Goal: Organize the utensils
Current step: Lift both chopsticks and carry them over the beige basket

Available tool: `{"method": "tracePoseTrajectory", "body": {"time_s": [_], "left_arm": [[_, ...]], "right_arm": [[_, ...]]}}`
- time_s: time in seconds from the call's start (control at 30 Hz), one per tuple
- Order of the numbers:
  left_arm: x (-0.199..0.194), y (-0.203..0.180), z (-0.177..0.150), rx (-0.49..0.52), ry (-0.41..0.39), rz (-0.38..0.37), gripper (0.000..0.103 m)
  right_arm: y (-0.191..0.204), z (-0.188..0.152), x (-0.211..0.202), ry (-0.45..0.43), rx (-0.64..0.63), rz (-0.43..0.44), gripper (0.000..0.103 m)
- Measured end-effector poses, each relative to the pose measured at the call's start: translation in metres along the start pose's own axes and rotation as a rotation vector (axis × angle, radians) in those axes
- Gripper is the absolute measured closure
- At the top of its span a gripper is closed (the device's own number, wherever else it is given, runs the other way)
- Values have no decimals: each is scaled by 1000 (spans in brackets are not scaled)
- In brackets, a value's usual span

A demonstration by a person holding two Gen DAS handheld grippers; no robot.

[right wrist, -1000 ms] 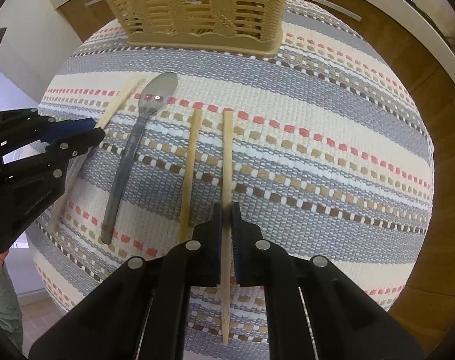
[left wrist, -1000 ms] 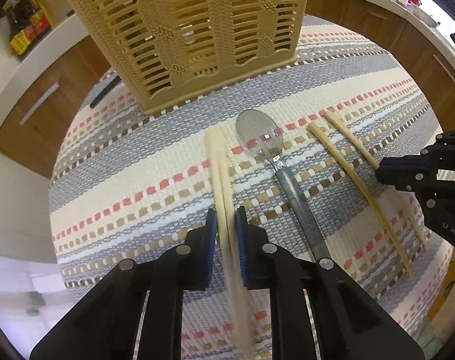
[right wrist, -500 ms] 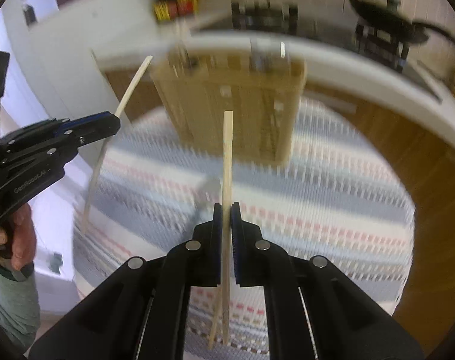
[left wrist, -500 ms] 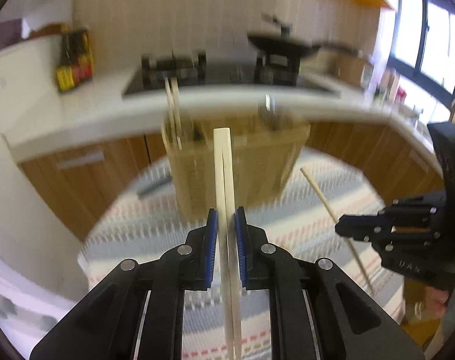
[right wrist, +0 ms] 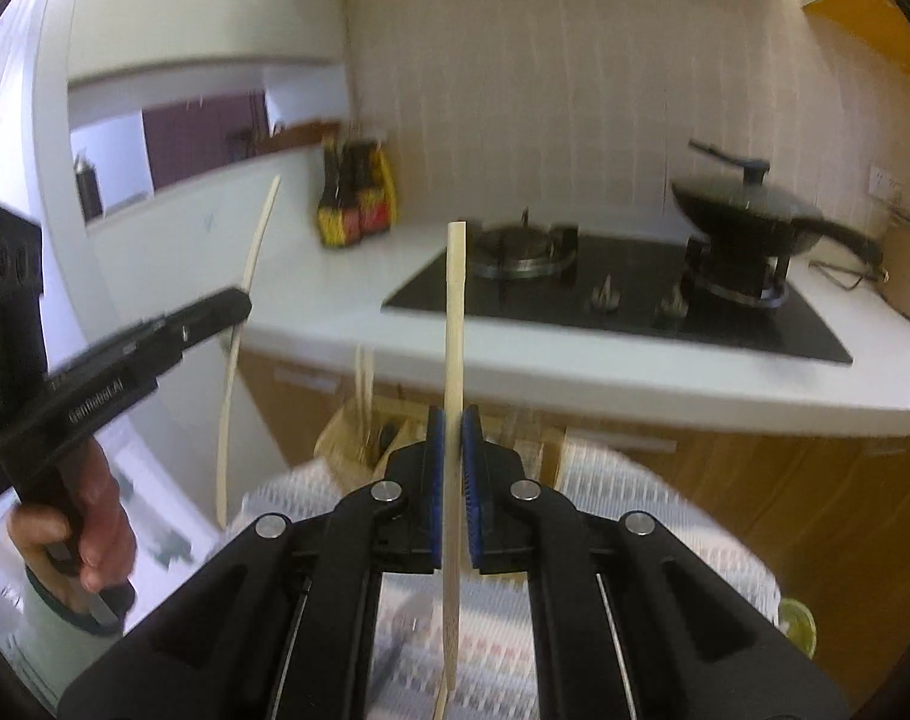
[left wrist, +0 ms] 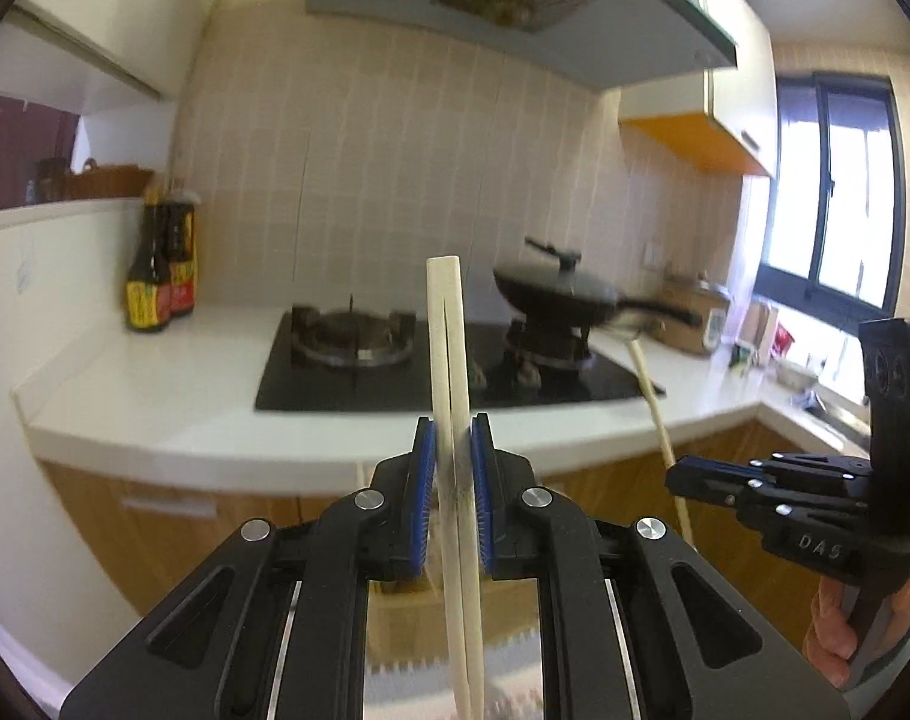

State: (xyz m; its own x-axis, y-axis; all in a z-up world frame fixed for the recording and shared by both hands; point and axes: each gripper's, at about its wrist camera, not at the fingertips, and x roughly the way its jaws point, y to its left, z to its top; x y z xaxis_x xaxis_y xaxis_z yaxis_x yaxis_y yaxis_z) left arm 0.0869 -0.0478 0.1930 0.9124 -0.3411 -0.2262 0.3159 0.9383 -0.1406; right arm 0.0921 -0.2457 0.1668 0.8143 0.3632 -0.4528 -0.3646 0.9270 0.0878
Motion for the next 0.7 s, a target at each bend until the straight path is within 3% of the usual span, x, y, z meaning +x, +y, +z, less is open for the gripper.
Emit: {"method": "tracePoseTrajectory", "body": {"time_s": [0.17,0.33,0.7], "left_arm": [[22,12,4,-15,-79,-16,93],[45,25,1,-31,-146,-17,93],[83,39,-24,-3,-163,31,93]], "right_arm": [[-14,22,5,-169,-7,-35,99],[-24,30,23,-260,-1,-76,99],[-42,7,85,-247,39,-93,99]]}}
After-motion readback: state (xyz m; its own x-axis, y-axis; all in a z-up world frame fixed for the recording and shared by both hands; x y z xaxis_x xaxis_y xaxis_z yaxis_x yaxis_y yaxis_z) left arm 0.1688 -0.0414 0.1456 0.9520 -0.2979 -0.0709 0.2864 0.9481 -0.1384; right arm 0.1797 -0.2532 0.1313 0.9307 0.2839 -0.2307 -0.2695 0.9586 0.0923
